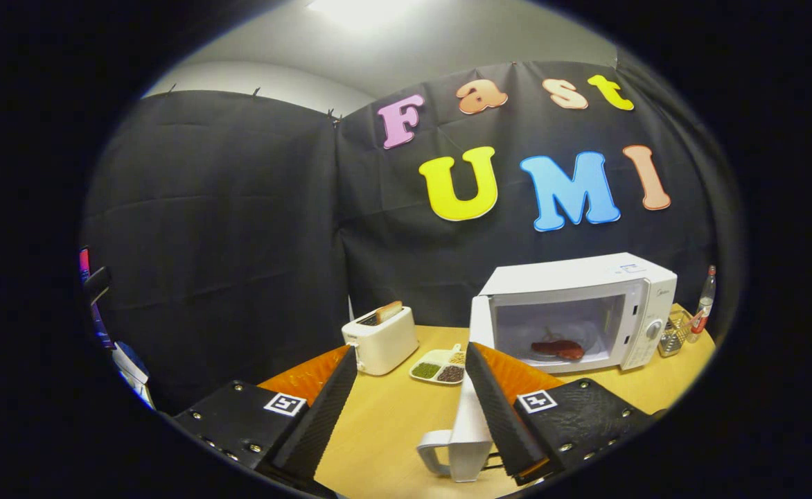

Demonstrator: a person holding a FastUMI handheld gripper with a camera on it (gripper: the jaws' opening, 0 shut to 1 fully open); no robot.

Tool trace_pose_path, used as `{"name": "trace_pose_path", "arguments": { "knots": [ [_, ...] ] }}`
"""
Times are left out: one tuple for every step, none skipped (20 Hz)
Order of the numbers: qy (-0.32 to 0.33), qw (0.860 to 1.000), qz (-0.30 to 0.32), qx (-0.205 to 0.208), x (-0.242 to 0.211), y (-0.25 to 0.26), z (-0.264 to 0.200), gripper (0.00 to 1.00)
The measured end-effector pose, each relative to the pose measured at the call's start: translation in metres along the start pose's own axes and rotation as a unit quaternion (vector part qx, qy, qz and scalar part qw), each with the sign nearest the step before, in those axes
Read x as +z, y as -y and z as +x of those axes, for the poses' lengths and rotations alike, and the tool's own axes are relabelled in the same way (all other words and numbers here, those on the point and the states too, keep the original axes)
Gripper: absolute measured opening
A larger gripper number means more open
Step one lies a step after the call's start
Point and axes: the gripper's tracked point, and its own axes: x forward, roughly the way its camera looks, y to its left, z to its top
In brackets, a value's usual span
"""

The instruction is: Open the microwave, put the food inside, and close the microwave door.

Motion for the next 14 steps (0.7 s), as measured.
{"name": "trace_pose_path", "arguments": {
  "knots": [
    [-0.010,1.000,0.000,0.008,-0.010,-0.008,-0.001,0.88],
    [-0.021,1.000,0.000,0.016,-0.021,-0.016,0.000,0.87],
    [-0.028,1.000,-0.001,0.009,-0.029,-0.018,-0.001,0.64],
    [-0.034,0.999,-0.003,0.003,-0.035,-0.015,0.000,0.40],
    [-0.041,0.999,-0.003,-0.005,-0.044,-0.012,0.002,0.17],
    [-0.047,0.999,0.000,-0.010,-0.051,-0.011,0.001,0.11],
    [-0.058,0.998,0.006,-0.004,-0.059,-0.012,0.004,0.06],
    [-0.072,0.997,0.012,0.006,-0.070,-0.016,0.007,0.06],
    [-0.085,0.996,0.015,0.013,-0.078,-0.015,0.009,0.07],
    [-0.095,0.995,0.014,0.014,-0.084,-0.011,0.007,0.07],
    [-0.102,0.995,0.012,0.014,-0.087,-0.006,0.008,0.07],
    [-0.106,0.994,0.013,0.013,-0.089,-0.001,0.004,0.07],
    [-0.111,0.994,0.014,0.015,-0.095,-0.001,0.013,0.01],
    [-0.114,0.993,0.009,0.012,-0.095,0.004,0.009,0.01]
  ]
}}
